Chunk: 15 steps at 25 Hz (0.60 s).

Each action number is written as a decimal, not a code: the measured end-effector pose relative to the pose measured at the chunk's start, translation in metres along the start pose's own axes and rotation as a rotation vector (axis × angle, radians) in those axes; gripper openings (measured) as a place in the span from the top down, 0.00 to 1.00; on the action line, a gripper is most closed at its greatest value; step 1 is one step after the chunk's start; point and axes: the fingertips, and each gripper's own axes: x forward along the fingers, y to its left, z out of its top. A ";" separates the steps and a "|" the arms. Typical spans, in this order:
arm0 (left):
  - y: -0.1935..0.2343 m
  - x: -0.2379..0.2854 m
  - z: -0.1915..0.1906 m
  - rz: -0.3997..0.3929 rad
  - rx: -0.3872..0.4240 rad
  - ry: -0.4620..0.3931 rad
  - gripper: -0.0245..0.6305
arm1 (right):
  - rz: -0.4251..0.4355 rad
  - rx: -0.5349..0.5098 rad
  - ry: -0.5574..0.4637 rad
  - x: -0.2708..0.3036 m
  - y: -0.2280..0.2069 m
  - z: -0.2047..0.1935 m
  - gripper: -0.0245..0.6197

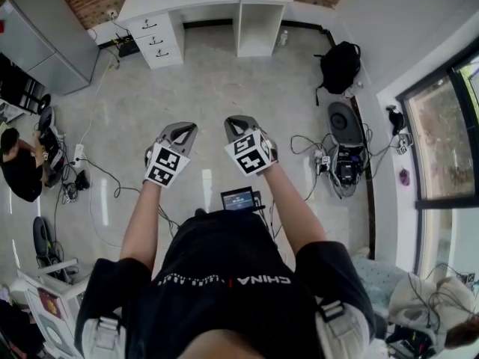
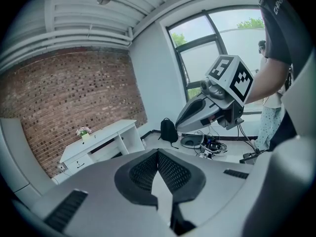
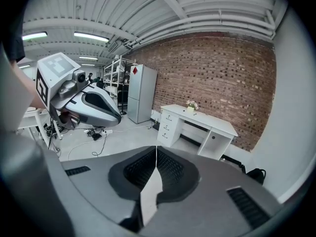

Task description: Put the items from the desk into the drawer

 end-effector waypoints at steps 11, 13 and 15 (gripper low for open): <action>-0.025 0.044 0.023 0.036 0.021 0.023 0.94 | 0.038 0.020 -0.035 -0.017 -0.046 -0.026 0.94; -0.031 0.051 0.032 0.035 0.000 0.003 0.94 | 0.051 0.021 -0.040 -0.021 -0.055 -0.031 0.94; -0.034 0.056 0.038 0.038 -0.027 -0.016 0.94 | 0.065 0.018 -0.039 -0.021 -0.060 -0.037 0.94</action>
